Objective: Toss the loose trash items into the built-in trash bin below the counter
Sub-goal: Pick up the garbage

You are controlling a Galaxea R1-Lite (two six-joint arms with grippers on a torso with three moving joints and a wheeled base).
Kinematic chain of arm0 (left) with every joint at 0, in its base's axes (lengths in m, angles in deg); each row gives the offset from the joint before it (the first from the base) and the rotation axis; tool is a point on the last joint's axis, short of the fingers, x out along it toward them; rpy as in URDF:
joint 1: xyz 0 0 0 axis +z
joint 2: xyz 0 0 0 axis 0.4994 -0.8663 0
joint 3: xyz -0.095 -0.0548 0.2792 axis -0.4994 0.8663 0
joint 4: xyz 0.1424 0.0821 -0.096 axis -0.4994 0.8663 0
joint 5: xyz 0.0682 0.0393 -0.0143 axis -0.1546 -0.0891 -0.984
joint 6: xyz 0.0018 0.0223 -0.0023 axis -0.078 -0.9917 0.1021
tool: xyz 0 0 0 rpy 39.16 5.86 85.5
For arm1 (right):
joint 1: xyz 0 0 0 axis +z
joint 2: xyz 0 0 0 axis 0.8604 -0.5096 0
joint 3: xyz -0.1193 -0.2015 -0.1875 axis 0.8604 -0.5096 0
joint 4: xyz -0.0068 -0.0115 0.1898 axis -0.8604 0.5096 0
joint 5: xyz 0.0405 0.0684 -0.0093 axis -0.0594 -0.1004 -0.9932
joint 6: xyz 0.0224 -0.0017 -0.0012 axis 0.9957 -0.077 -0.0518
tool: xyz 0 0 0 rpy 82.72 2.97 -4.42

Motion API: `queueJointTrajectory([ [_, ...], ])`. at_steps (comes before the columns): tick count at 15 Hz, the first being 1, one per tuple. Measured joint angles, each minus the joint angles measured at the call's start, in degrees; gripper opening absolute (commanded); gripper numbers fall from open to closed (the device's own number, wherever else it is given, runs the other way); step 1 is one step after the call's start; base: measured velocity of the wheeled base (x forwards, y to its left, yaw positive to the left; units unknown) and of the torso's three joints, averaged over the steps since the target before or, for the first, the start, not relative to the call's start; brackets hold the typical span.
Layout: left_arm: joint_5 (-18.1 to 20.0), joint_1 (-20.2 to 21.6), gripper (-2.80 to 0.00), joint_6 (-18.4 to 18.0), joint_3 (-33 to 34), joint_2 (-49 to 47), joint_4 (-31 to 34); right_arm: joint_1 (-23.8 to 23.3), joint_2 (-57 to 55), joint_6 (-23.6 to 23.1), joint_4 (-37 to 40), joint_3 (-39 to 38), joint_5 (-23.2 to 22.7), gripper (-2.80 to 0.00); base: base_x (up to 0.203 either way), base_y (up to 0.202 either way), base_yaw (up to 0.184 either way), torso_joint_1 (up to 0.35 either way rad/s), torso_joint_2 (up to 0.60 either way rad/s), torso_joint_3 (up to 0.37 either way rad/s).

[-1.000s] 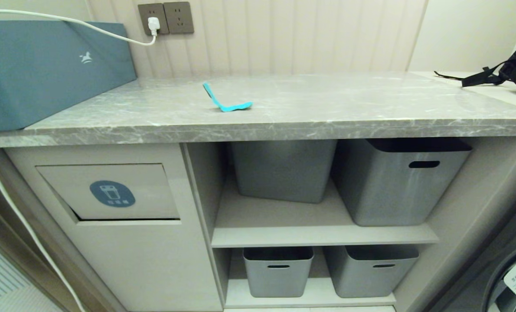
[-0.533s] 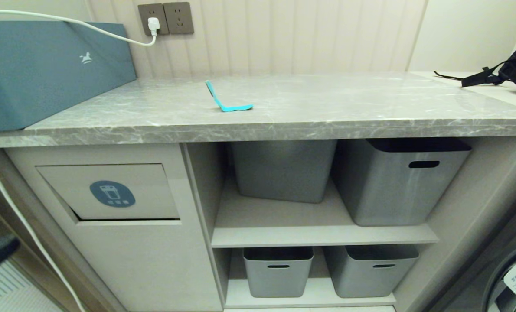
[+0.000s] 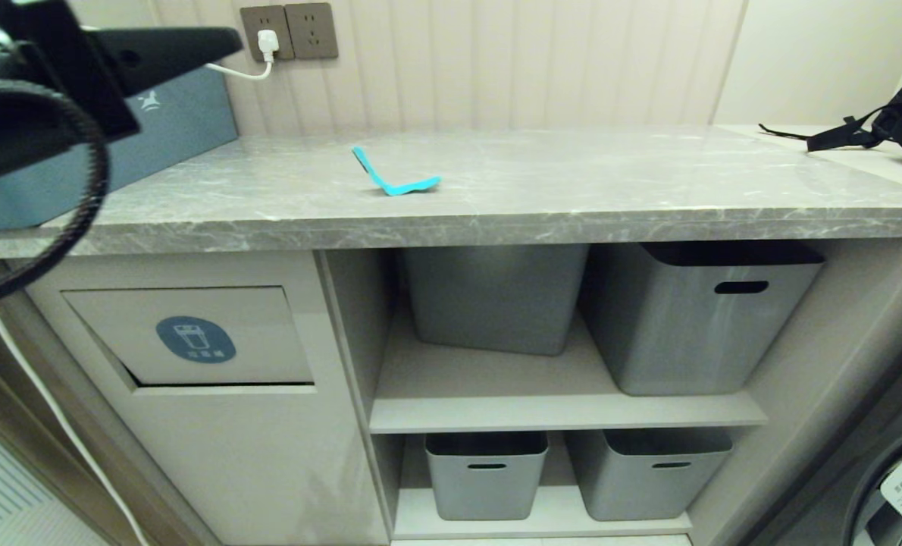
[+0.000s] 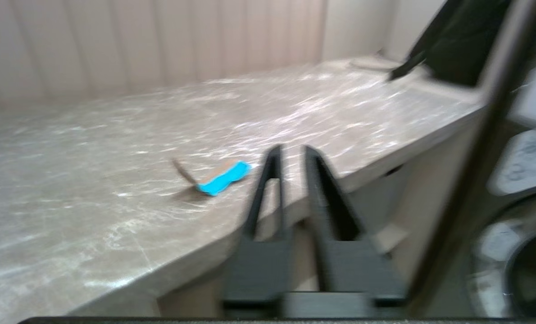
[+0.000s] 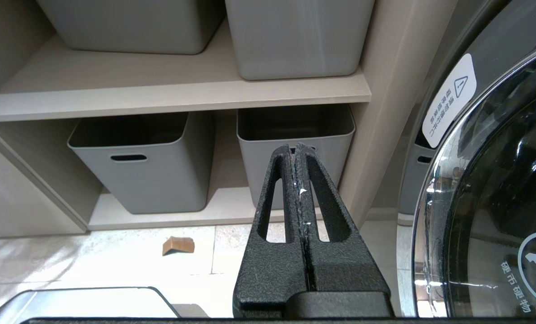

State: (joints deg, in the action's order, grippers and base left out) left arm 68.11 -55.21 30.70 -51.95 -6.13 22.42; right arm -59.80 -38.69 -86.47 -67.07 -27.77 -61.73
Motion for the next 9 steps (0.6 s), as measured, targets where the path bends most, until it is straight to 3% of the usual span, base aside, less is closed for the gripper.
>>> queueJointTrajectory([
  [2,-4.9,-0.6,0.00,-4.9,-2.6,-5.7,-0.1,0.0,0.0,0.0,0.0,0.0,0.0,-2.80,0.000,0.000,0.000,0.000,0.00,0.000],
  [6,-17.0,-0.7,0.00,-5.8,-7.2,-12.9,0.4,0.0,0.0,0.0,0.0,0.0,0.0,-2.80,0.000,0.000,0.000,0.000,0.00,0.000],
  [9,-19.3,-0.5,0.00,-5.8,-10.1,-17.4,2.2,0.0,0.0,0.0,0.0,0.0,0.0,-2.80,0.000,0.000,0.000,0.000,0.00,0.000],
])
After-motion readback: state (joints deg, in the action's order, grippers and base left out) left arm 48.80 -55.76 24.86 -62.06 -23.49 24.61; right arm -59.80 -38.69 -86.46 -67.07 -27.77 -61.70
